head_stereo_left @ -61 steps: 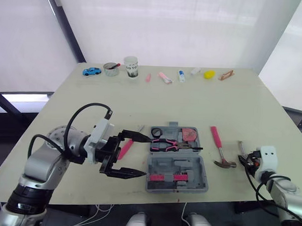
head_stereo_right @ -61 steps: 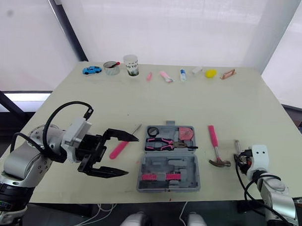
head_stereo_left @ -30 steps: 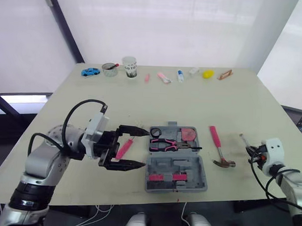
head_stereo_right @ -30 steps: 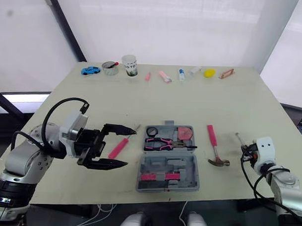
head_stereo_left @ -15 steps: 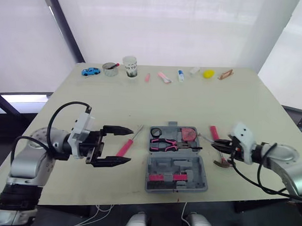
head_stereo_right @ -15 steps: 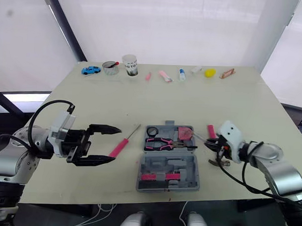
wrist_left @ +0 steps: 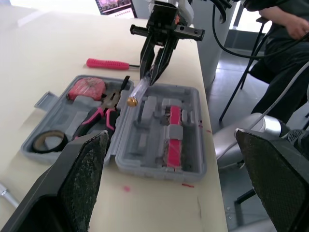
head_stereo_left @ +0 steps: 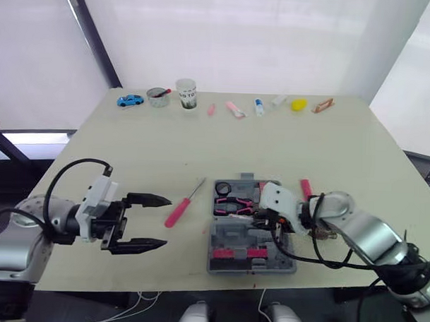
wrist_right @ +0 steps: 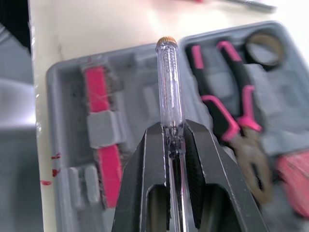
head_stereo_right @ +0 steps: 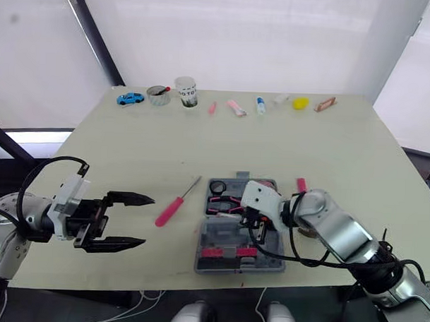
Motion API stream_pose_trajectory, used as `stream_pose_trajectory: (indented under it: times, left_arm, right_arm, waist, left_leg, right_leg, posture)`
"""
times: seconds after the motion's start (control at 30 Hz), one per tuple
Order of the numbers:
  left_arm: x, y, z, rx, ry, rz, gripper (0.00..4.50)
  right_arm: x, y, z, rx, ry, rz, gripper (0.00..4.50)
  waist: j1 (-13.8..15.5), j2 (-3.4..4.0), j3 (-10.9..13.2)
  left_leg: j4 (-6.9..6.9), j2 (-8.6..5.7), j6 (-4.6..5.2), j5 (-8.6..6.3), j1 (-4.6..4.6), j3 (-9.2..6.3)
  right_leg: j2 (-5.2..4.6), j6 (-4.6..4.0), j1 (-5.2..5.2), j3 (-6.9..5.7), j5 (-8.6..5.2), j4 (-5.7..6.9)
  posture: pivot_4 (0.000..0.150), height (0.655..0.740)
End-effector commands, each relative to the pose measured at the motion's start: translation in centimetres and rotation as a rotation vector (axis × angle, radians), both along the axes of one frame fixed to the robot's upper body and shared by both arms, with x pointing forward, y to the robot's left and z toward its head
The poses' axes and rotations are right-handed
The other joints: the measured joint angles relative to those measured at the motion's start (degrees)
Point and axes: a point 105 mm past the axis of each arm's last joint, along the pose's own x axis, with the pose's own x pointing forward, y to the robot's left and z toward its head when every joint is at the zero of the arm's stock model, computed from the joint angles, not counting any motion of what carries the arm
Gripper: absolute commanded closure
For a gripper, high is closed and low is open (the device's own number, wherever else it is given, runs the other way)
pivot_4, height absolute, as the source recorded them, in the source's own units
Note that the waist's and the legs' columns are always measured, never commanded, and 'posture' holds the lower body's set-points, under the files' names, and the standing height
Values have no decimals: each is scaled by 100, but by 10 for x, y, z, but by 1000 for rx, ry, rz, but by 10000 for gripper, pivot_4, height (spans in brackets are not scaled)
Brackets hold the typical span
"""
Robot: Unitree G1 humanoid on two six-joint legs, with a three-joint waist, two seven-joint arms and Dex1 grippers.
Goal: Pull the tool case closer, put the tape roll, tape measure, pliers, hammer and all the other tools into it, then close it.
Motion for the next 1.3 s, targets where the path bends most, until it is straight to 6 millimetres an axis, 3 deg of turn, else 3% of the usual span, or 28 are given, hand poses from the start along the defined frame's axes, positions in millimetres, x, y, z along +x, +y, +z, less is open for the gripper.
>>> stream_pose_trajectory:
  times: [0.03,0.27,0.6,1.17,1.2,1.3]
  left_arm:
    - [-3,5,9,20,-33,-29,0]
    - [1,0,9,9,-28,-33,0]
    - [4,-1,10,12,-24,-36,0]
    - [3,-2,9,6,-19,-31,0]
    - [3,-2,9,6,-18,-31,0]
    - [2,-2,9,3,-15,-32,0]
  right_arm:
    - [7,10,-1,-56,-72,36,44630]
    - [20,25,-14,-157,-139,82,44630]
    - [14,42,-21,-147,-138,142,44630]
    - [17,47,-30,-141,-161,146,44630]
    - [18,46,-29,-138,-170,144,35175]
    - [25,46,-19,-111,-230,126,22585]
  waist:
    - [-8,0,0]
    - [-13,-1,0]
    - [-31,-1,0]
    - [-49,-1,-1]
    - [-47,-1,-1]
    - [-47,0,0]
  left_leg:
    - [0,0,0,0,0,1]
    - [1,-1,0,0,-2,4]
    - [1,4,0,0,2,4]
    - [1,4,-1,0,4,4]
    - [1,4,-1,0,3,4]
    - [1,5,-1,0,3,4]
  right_leg:
    - [0,0,0,0,0,0]
    - [0,5,-3,-2,3,3]
    - [4,11,-3,-3,7,10]
    - [5,12,-3,-4,8,12]
    - [5,12,-3,-4,8,12]
    - [5,12,-3,-4,8,12]
  posture:
    - [1500,7400]
    - [1500,7400]
    - [1500,7400]
    - [1500,7400]
    - [1500,7400]
    - [1500,7400]
